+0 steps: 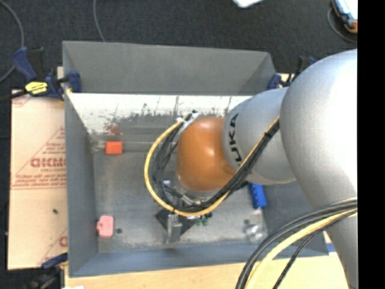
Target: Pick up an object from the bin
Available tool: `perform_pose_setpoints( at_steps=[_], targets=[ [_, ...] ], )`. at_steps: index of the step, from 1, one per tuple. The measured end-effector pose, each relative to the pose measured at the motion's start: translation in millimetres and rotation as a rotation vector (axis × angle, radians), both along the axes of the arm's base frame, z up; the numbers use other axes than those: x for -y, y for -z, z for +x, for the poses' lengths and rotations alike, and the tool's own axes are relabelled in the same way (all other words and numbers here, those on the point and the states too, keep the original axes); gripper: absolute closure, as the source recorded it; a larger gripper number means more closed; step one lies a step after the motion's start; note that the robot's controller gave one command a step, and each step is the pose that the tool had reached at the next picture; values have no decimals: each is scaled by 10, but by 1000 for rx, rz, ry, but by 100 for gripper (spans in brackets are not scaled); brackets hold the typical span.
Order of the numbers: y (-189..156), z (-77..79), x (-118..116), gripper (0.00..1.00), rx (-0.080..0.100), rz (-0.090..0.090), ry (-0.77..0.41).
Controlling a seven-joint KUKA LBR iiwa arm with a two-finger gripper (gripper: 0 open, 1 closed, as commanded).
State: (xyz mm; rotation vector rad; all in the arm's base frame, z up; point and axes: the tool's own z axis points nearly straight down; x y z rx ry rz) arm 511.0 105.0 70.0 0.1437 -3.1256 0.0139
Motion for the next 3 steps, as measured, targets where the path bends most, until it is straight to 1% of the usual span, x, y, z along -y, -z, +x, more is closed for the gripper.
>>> perform_pose_setpoints(
  at_steps=[1,2,3],
  targets=[
    [0,-195,-101,0,12,11,134],
    [-1036,-161,74,0,2,2,78],
    [-685,-320,601,0,16,10,313]
  ],
)
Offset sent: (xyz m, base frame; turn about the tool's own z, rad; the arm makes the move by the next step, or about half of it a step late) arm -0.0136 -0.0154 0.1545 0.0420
